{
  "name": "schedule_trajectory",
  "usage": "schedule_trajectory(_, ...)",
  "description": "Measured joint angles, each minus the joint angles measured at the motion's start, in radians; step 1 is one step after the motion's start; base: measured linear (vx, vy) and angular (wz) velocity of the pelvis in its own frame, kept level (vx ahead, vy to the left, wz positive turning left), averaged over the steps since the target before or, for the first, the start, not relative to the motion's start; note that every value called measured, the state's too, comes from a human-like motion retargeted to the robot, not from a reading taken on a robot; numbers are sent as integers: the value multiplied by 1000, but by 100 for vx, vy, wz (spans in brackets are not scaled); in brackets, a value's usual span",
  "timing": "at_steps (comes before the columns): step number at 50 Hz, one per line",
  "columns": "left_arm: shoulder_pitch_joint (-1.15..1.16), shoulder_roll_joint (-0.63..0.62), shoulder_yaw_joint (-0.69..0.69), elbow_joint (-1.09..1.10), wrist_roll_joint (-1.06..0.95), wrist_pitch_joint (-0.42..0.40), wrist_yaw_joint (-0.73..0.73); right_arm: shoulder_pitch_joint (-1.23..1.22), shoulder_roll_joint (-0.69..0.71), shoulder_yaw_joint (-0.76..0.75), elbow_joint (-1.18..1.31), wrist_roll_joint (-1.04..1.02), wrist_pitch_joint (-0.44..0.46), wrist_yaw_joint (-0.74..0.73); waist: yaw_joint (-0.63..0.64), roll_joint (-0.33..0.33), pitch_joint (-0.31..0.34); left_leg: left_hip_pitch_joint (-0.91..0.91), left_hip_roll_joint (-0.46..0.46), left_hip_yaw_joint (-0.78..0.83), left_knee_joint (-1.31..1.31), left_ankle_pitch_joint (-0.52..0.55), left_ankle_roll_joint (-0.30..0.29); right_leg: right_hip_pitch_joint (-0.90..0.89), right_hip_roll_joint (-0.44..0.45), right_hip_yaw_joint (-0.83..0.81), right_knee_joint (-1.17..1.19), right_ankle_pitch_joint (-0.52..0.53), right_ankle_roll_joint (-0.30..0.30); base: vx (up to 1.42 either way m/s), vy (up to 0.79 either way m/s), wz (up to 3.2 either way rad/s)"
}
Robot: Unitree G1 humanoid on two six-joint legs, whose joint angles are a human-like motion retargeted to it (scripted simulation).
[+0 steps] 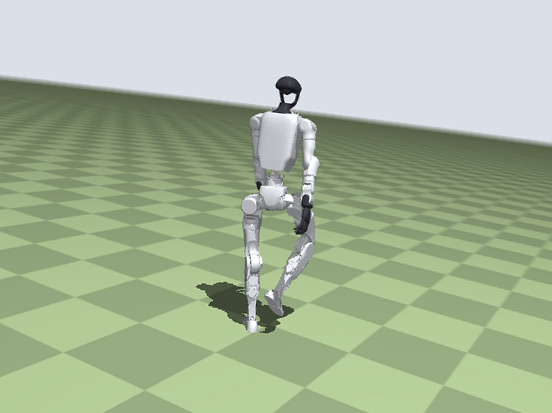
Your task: Upper body actions
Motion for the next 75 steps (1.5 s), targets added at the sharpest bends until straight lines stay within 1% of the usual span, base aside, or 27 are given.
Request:
schedule_trajectory(4, -155, 30, 58, -172, 127, -31, 62, 136, -60, -25, 0, 138, 71, -83, -110, 39, 50, -95, 62, -158, 88, -12, -1, -222, 28, 29, 134, -26, -21, -12, 3, 48)
schedule_trajectory(8, -182, -4, 5, -202, 99, -87, 142, 262, -42, -78, 0, 213, -35, -213, -13, 9, 43, -54, 58, -121, 93, -19, -8, -204, 51, 43, 91, -62, -43, 12, -11, -62)
schedule_trajectory(16, 153, -36, 27, -89, 60, -56, 115, 195, -1, 36, 0, 119, 52, -112, 89, -23, -15, 62, -3, -31, 110, -69, -12, 417, 210, 114, -650, 46, 105, 20, -1, -46)
schedule_trajectory(18, 298, -36, 91, -13, 58, -45, 113, 101, 19, 94, 0, 83, 72, -77, 74, -41, -38, 53, -26, -10, 195, -49, -12, 632, 201, 11, -929, -112, 149, 20, -1, 49)
schedule_trajectory(20, 445, -18, 171, 87, 78, -5, 103, -9, 49, 181, 0, 60, 75, -19, 61, -116, -83, 3, -10, 125, 412, 92, -20, 727, 134, -52, -1138, -243, 140, 9, -6, 43)
schedule_trajectory(22, 528, 37, 268, 199, 112, 77, 104, -181, 91, 240, 0, 30, 55, 64, 182, -135, -106, -328, 178, 62, 953, 240, -43, 703, 136, 31, -1221, -253, 103, -25, -22, -121)
schedule_trajectory(23, 566, 59, 297, 253, 103, 91, 125, -257, 105, 247, 0, 6, 15, 96, 243, -136, -112, -481, 195, -15, 1108, 296, -17, 673, 171, 57, -1244, -232, 75, -25, -29, -131)
schedule_trajectory(27, 802, 145, 372, 283, -31, 262, -16, -550, 188, 252, -224, -152, -51, 333, 393, -212, -19, -864, 326, -33, 1590, 124, 93, 626, 125, 151, -1216, -200, 63, -17, -28, -111)
schedule_trajectory(30, 881, 126, 488, 283, -58, 232, -6, -704, 225, 269, -412, -160, -137, 357, 441, -230, 83, -995, 363, 14, 1704, 53, 167, 617, 98, 196, -1180, -204, 51, -30, -7, -73)
schedule_trajectory(33, 943, 114, 536, 283, -113, 162, 41, -787, 238, 387, -520, -59, -233, 333, 446, -257, 91, -997, 360, 92, 1669, 31, 150, 598, 75, 229, -1176, -197, 46, -5, 3, -41)
schedule_trajectory(38, 924, 114, 514, 283, -181, 171, 107, -712, 279, 415, -596, -176, -297, 344, 367, -218, -10, -866, 351, 70, 1540, 46, 79, 620, 109, 175, -1204, -213, 56, 17, 8, 49)
schedule_trajectory(40, 857, 128, 448, 283, -180, 148, 87, -606, 280, 406, -588, -195, -311, 320, 336, -192, -55, -748, 287, 26, 1392, 87, 46, 640, 127, 129, -1207, -231, 67, 26, 10, 96)
schedule_trajectory(43, 712, 127, 334, 283, -155, 112, 81, -364, 270, 344, -548, -309, -291, 267, 283, -192, -99, -427, 61, -56, 887, 197, -38, 671, 109, 75, -1152, -289, 85, 34, 15, 79)
schedule_trajectory(44, 662, 120, 295, 275, -155, 91, 99, -287, 259, 320, -499, -333, -275, 231, 265, -182, -95, -291, -11, -87, 669, 158, -56, 684, 119, 56, -1104, -303, 87, 43, 11, 53)
schedule_trajectory(45, 612, 110, 255, 265, -160, 67, 126, -215, 244, 296, -437, -349, -259, 190, 246, -167, -85, -147, -77, -118, 442, 77, -71, 697, 135, 36, -1046, -314, 88, 43, 16, 32)
schedule_trajectory(47, 494, 67, 184, 244, -183, 16, 186, -109, 178, 228, -277, -389, -186, 160, 206, -111, -62, 103, -5, 151, 146, -105, -26, 610, 142, -29, -772, -111, 63, 27, 24, 53)
schedule_trajectory(48, 417, 44, 164, 237, -191, -1, 186, -83, 133, 188, -201, -420, -123, 153, 147, -80, -55, 105, 15, 135, 89, -77, -18, 495, 80, -79, -539, -3, 55, -1, 25, 147)
schedule_trajectory(50, 236, 11, 110, 205, -208, -21, 120, -22, 31, 154, -29, -387, 29, 79, -2, -41, -7, 32, 44, -89, 128, -45, -31, 202, 112, 52, -153, 96, 44, -31, 24, 147)
schedule_trajectory(52, 25, 30, 74, 132, -161, -2, 24, 30, -19, 94, 0, -269, 154, 39, 39, -52, 90, -33, 3, -206, 161, -26, -11, 32, 35, 63, 81, -6, -12, -80, 20, -23)
schedule_trajectory(53, -35, 26, 93, 79, -93, 0, 19, 60, -34, 67, 0, -220, 202, 45, -6, -39, 128, -31, 38, -126, 163, -33, -4, -22, -22, 17, 154, -26, -28, -78, 16, 91)
schedule_trajectory(56, -201, 11, 56, -78, 41, -48, 124, 173, -68, -23, 0, -50, 269, 50, -93, -8, 233, -31, 94, -153, 156, -19, -22, -209, -15, -7, 272, -46, -50, -46, 10, 115)
schedule_trajectory(62, -166, -4, -31, -252, 122, -145, 214, 399, -79, -117, 0, 168, 91, -164, -94, -10, 87, -32, 77, -145, 126, -30, -19, -215, 5, -22, 152, -102, -48, 39, -16, -12)
schedule_trajectory(65, -112, -48, -31, -214, 139, -115, 240, 394, -24, -104, 0, 202, 76, -202, 10, -30, 54, 9, 54, -127, 107, -42, -20, -25, 70, 20, -17, -73, -27, 11, -11, -99)
schedule_trajectory(70, 140, -28, 43, -110, 78, -93, 141, 230, 55, 40, 0, 101, 85, -44, 129, -64, -4, 101, -12, -26, 73, -98, -30, 441, 148, 93, -585, 51, 21, 14, -11, -104)
schedule_trajectory(72, 297, -10, 109, -57, 98, -68, 111, 148, 82, 97, 0, 72, 90, 12, 146, -72, -36, 103, -25, -5, 123, -128, -35, 593, 194, 142, -819, -208, 124, 32, -13, -45)
schedule_trajectory(73, 418, 8, 150, -8, 111, -40, 84, 79, 101, 141, 0, 69, 91, 28, 148, -87, -52, 101, -35, 15, 188, -132, -41, 676, 161, 86, -950, -329, 114, 34, -4, -65)
schedule_trajectory(75, 593, 36, 209, 109, 130, 55, 42, -91, 139, 240, 0, 70, 66, 26, 213, -151, -86, 29, -7, 195, 447, 59, -24, 693, 117, 141, -1076, -324, 72, 0, -9, -141)
